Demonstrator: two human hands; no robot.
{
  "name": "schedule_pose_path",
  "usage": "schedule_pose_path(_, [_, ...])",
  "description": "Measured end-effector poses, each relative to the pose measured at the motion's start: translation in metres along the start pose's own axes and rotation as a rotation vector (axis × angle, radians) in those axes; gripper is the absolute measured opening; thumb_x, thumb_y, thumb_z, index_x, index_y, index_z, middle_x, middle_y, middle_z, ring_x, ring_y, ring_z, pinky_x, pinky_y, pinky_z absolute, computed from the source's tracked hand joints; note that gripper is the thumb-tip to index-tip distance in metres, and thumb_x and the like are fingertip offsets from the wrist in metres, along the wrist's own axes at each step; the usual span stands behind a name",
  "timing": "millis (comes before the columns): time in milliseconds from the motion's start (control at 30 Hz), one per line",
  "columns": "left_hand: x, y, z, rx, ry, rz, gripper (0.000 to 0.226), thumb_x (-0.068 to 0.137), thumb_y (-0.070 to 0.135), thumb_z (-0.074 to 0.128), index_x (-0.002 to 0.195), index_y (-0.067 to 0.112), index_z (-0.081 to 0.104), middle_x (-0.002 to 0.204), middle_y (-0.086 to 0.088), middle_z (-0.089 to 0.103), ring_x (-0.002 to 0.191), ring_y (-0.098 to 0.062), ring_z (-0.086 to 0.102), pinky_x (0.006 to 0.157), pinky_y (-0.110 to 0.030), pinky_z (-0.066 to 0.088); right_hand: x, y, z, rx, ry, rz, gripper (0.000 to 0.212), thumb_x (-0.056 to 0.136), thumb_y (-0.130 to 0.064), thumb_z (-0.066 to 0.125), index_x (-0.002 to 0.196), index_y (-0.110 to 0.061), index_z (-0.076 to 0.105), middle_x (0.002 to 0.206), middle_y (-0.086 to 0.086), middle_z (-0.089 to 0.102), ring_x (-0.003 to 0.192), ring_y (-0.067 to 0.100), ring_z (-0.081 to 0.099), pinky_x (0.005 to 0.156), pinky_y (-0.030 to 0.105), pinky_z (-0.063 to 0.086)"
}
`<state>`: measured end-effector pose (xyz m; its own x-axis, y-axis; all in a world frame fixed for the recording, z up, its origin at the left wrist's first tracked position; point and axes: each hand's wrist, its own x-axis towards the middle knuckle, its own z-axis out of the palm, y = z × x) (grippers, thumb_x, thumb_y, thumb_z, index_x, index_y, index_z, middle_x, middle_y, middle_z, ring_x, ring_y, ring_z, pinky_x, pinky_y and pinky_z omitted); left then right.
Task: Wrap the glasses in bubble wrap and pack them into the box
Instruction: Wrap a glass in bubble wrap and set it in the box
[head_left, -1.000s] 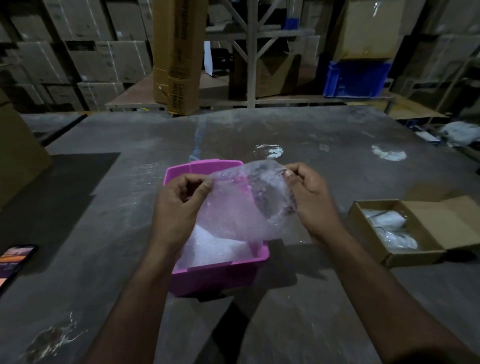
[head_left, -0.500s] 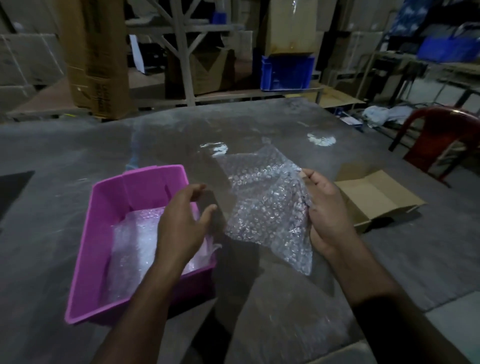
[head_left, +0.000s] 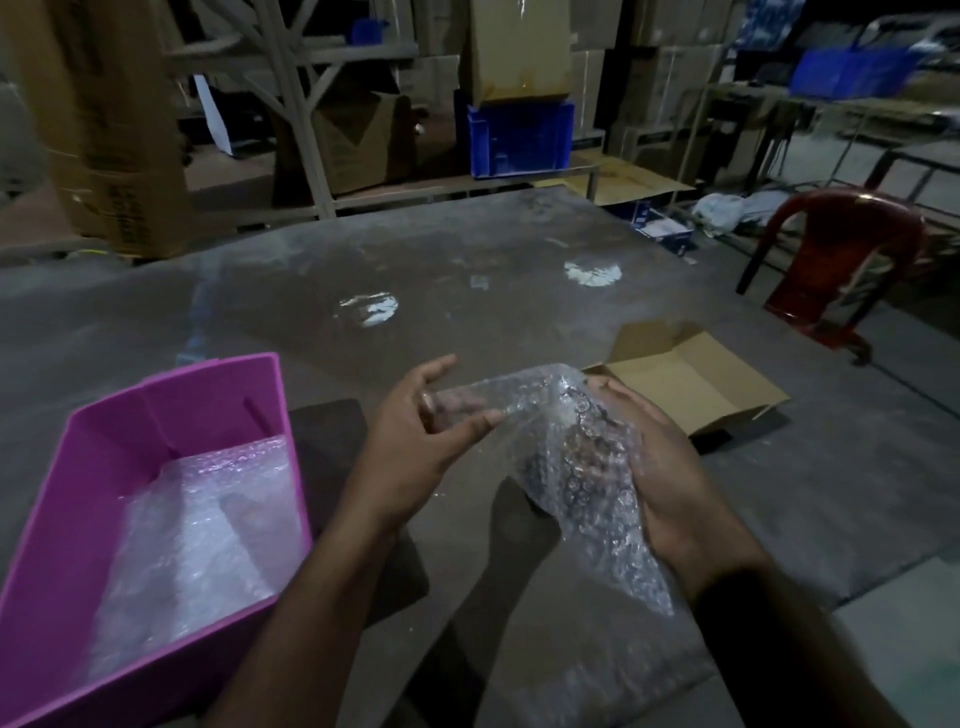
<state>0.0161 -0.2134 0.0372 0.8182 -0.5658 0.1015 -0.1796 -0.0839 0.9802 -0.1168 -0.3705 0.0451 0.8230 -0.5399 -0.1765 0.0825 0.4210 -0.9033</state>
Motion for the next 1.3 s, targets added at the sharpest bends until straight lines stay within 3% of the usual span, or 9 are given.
schedule_pose_path(100, [0.009, 0.003, 0.031, -0.145, 0.024, 0.011, 0.022, 0.087, 0.007, 0.073, 0.109, 0.010, 0.072, 0.081, 0.010, 0.074, 0.081, -0.005, 0.066, 0.084, -0.026, 0.055, 0.009, -0.008, -0.030, -0.042, -0.049, -0.008, 0.042, 0.100, -0.041, 0.056, 0.127, -0.010, 0.063, 0.121, 0.012, 0.072, 0.114, 0.031, 0.069, 0.102, 0.053, 0.053])
schedule_pose_path(233, [0.020, 0.008, 0.070, -0.268, 0.118, -0.020, 0.012, 0.094, 0.001, 0.065, 0.090, 0.009, 0.073, 0.078, -0.007, 0.072, 0.077, -0.023, 0.065, 0.081, -0.041, 0.059, 0.028, -0.018, -0.079, -0.154, -0.221, -0.078, 0.068, 0.076, -0.060, 0.078, 0.135, -0.032, 0.059, 0.138, -0.003, 0.063, 0.129, 0.016, 0.059, 0.103, 0.042, 0.052])
schedule_pose_path(400, [0.041, 0.012, 0.099, -0.102, 0.266, 0.092, 0.014, 0.096, 0.005, 0.066, 0.089, 0.016, 0.071, 0.067, 0.000, 0.068, 0.061, -0.015, 0.064, 0.060, -0.036, 0.059, 0.047, -0.022, -0.126, -0.420, -0.443, -0.138, 0.104, 0.059, -0.017, 0.097, 0.144, -0.047, 0.045, 0.150, -0.015, 0.047, 0.138, 0.005, 0.047, 0.105, 0.037, 0.050])
schedule_pose_path(500, [0.046, 0.012, 0.117, -0.047, 0.306, 0.112, 0.006, 0.096, 0.009, 0.068, 0.093, 0.012, 0.071, 0.068, -0.003, 0.068, 0.061, -0.012, 0.064, 0.056, -0.032, 0.057, 0.058, -0.025, -0.136, -0.439, -0.419, -0.164, 0.104, 0.060, -0.019, 0.098, 0.144, -0.049, 0.044, 0.148, -0.017, 0.047, 0.136, 0.016, 0.051, 0.102, 0.044, 0.053])
schedule_pose_path(700, [0.044, 0.011, 0.138, -0.025, 0.370, 0.092, 0.008, 0.090, 0.006, 0.073, 0.090, 0.013, 0.070, 0.064, 0.002, 0.066, 0.056, -0.011, 0.061, 0.051, -0.026, 0.052, 0.079, -0.037, -0.150, -0.630, -0.357, -0.362, 0.059, 0.084, -0.008, 0.079, 0.132, -0.038, 0.060, 0.125, -0.016, 0.065, 0.120, 0.007, 0.062, 0.097, 0.028, 0.052])
schedule_pose_path(867, [0.037, 0.014, 0.132, -0.130, 0.298, 0.022, 0.018, 0.084, 0.003, 0.076, 0.101, 0.007, 0.070, 0.072, 0.000, 0.071, 0.063, -0.008, 0.064, 0.055, -0.022, 0.055, 0.087, -0.047, -0.157, -0.506, -0.307, -0.350, 0.022, 0.090, -0.027, 0.061, 0.105, -0.018, 0.074, 0.100, -0.009, 0.077, 0.094, 0.004, 0.071, 0.076, 0.015, 0.053])
schedule_pose_path(1033, [0.039, 0.006, 0.125, -0.211, 0.290, -0.044, 0.008, 0.087, 0.006, 0.072, 0.092, 0.012, 0.073, 0.072, 0.004, 0.069, 0.060, -0.004, 0.056, 0.056, -0.016, 0.047, 0.096, -0.045, -0.161, -0.389, -0.234, -0.135, 0.035, 0.102, -0.037, 0.048, 0.103, -0.012, 0.072, 0.106, 0.005, 0.077, 0.100, 0.025, 0.073, 0.091, 0.045, 0.055])
schedule_pose_path(1200, [0.046, -0.003, 0.124, -0.246, 0.321, -0.054, 0.011, 0.092, 0.005, 0.066, 0.097, 0.011, 0.074, 0.073, 0.005, 0.068, 0.055, 0.000, 0.051, 0.052, -0.012, 0.042, 0.099, -0.042, -0.160, -0.176, -0.146, -0.026, 0.054, 0.096, -0.057, 0.044, 0.124, -0.017, 0.067, 0.115, 0.012, 0.074, 0.101, 0.034, 0.072, 0.086, 0.052, 0.057])
schedule_pose_path(1300, [0.050, -0.004, 0.124, -0.217, 0.348, -0.038, 0.012, 0.093, 0.005, 0.066, 0.096, 0.013, 0.074, 0.072, 0.002, 0.065, 0.054, -0.001, 0.052, 0.050, -0.013, 0.042, 0.092, -0.035, -0.163, -0.185, -0.189, -0.020, 0.054, 0.085, -0.068, 0.064, 0.123, -0.030, 0.066, 0.126, 0.005, 0.070, 0.111, 0.037, 0.069, 0.093, 0.058, 0.055])
